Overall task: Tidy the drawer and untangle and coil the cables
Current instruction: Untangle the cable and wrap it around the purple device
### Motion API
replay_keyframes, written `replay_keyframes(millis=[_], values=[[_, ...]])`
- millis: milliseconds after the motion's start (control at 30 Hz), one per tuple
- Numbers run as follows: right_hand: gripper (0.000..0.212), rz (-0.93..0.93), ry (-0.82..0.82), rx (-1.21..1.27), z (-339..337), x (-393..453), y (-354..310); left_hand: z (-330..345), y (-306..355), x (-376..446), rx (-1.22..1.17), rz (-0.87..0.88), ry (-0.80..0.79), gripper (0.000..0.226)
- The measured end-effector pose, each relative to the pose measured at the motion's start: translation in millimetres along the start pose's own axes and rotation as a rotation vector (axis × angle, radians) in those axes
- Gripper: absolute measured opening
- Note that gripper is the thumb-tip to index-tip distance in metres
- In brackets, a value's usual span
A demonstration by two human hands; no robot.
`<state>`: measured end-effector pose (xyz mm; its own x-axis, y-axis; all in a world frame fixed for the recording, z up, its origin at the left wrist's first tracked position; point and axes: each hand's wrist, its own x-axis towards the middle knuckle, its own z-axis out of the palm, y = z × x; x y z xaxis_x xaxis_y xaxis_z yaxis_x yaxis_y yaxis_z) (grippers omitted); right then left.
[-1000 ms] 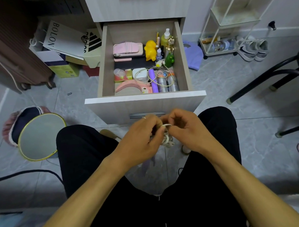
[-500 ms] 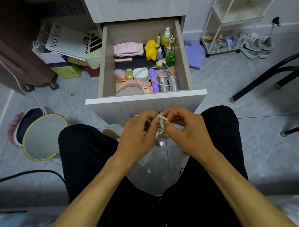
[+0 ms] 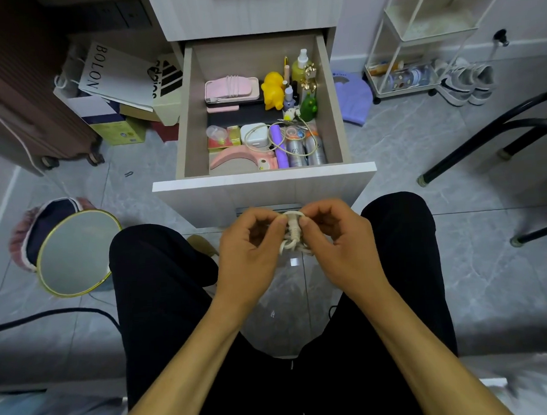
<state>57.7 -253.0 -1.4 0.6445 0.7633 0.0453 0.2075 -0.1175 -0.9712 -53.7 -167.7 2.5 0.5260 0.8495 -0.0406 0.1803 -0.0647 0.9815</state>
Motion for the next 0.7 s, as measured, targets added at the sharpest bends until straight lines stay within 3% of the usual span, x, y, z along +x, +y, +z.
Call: replay_keyframes(millis=[200, 333, 500, 600, 700], values=[[0.006, 0.045, -0.093, -0.175, -3, 0, 4, 1, 2, -3, -0.043, -0.026, 0.0, 0.006], [0.007, 0.003, -0.035, -0.16, -2, -2, 8, 3, 1, -3, -0.038, -0.04, -0.034, 0.009], [0.011, 0.045, -0.041, -0.018, 3, -2, 9, 1, 1, 6, -0.163, -0.306, -0.038, 0.016], [0.014, 0.165, -0.107, 0.107, 5, 4, 7, -4, -5, 8, -0.35, -0.427, -0.079, 0.016], [0.016, 0.471, -0.072, 0.403, 12, 10, 9, -5, -14, 6, -0.186, -0.279, -0.104, 0.015]])
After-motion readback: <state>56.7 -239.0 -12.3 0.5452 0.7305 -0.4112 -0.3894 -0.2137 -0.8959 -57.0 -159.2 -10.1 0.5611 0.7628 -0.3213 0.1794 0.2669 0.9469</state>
